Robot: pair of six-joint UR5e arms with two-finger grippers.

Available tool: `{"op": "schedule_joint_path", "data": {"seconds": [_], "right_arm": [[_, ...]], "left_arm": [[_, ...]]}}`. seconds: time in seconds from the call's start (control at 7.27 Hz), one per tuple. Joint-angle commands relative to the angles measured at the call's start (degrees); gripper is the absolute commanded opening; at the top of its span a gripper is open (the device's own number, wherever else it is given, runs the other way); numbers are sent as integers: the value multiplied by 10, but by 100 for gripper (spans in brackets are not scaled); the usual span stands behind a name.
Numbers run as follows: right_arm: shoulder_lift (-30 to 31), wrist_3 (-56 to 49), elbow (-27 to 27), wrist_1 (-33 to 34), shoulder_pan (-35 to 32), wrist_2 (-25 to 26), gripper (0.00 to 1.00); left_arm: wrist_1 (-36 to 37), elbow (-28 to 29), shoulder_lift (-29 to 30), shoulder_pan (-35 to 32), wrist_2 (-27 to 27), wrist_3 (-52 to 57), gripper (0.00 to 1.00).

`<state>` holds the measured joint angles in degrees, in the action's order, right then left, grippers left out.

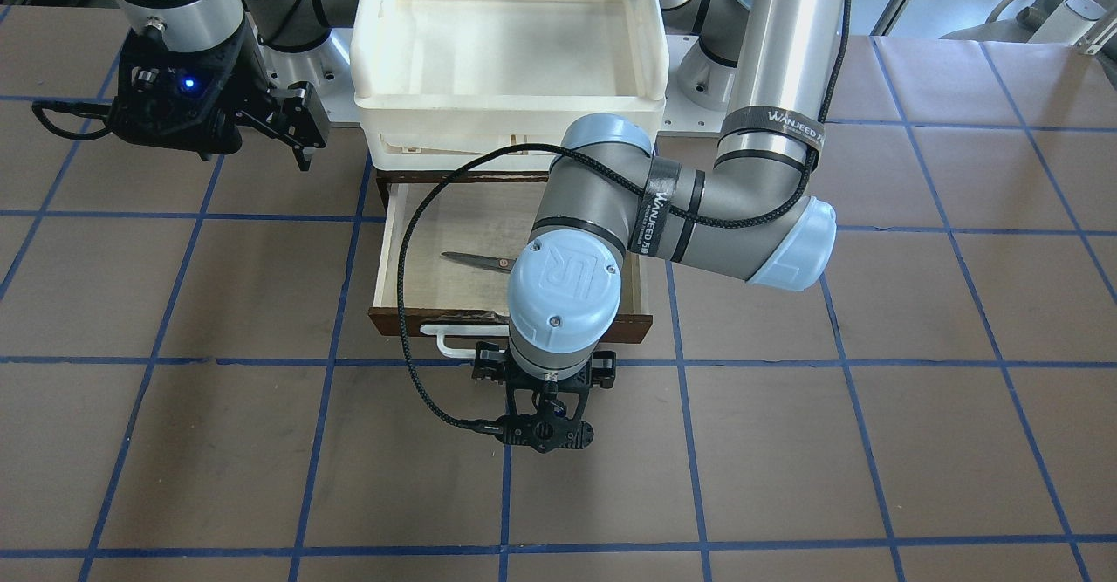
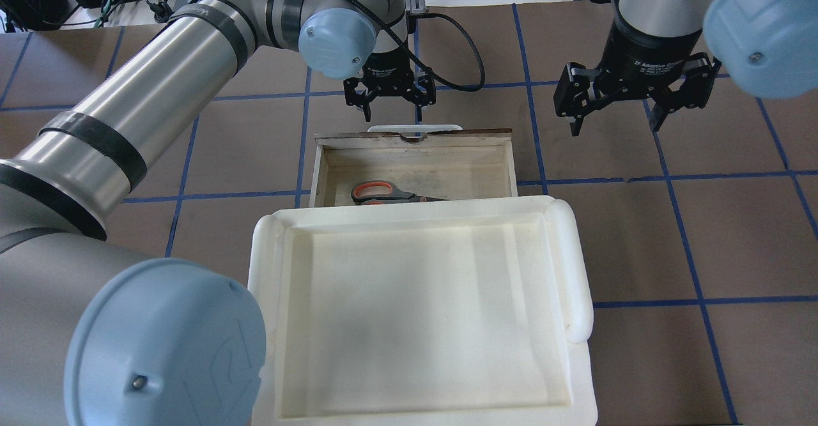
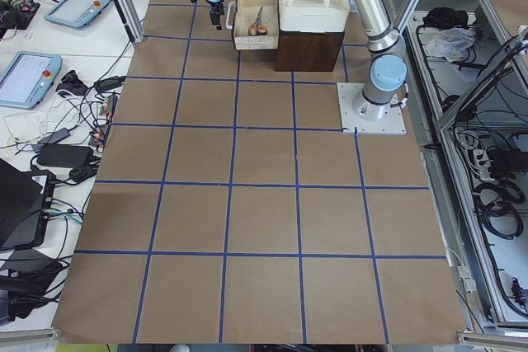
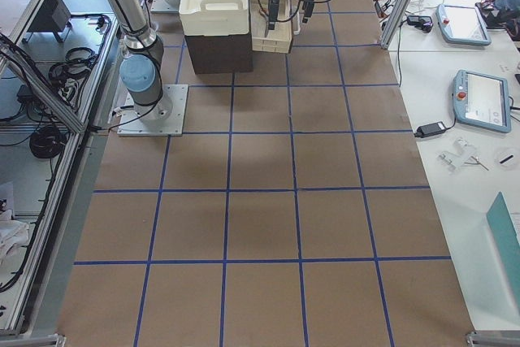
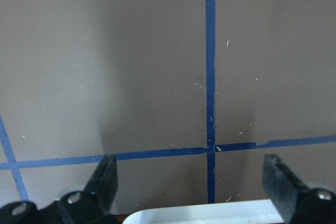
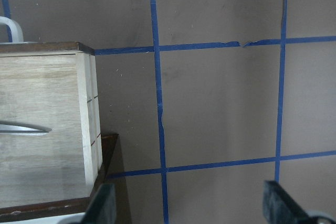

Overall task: Put scissors in drawer and close it
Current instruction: 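Lower the left gripper to the drawer's white handle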

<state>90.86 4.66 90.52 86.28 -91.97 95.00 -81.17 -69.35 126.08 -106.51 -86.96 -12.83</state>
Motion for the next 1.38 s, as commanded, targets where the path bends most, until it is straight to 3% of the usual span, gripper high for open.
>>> {"op": "schedule_joint_path", "data": {"seconds": [0.0, 1.24], "right_arm": [[1, -4, 1, -1, 0, 1, 100], [0, -4, 11, 8, 2, -3, 100]], "left_arm": [[3, 0, 6, -1, -1, 1, 100], [-15, -4, 0, 0, 27, 1, 100]]}}
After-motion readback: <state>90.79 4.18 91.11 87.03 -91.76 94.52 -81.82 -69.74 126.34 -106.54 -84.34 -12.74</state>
